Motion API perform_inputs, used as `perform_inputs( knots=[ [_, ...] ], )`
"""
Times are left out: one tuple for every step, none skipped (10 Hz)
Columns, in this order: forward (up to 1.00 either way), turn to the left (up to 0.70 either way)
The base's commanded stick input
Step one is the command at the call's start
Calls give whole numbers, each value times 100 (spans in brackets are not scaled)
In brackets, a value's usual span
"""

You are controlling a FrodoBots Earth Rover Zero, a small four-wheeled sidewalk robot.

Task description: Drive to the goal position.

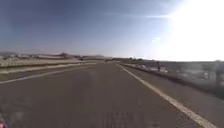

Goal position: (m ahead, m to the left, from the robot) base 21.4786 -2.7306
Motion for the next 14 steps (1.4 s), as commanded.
perform_inputs(
  knots=[
    [70, 0],
    [70, 0],
    [70, 0],
    [70, 0],
    [70, 0],
    [70, 0],
    [70, 0],
    [70, 0],
    [70, 0],
    [70, 0],
    [70, 0],
    [70, 0],
    [70, 0],
    [70, 0]
  ],
)
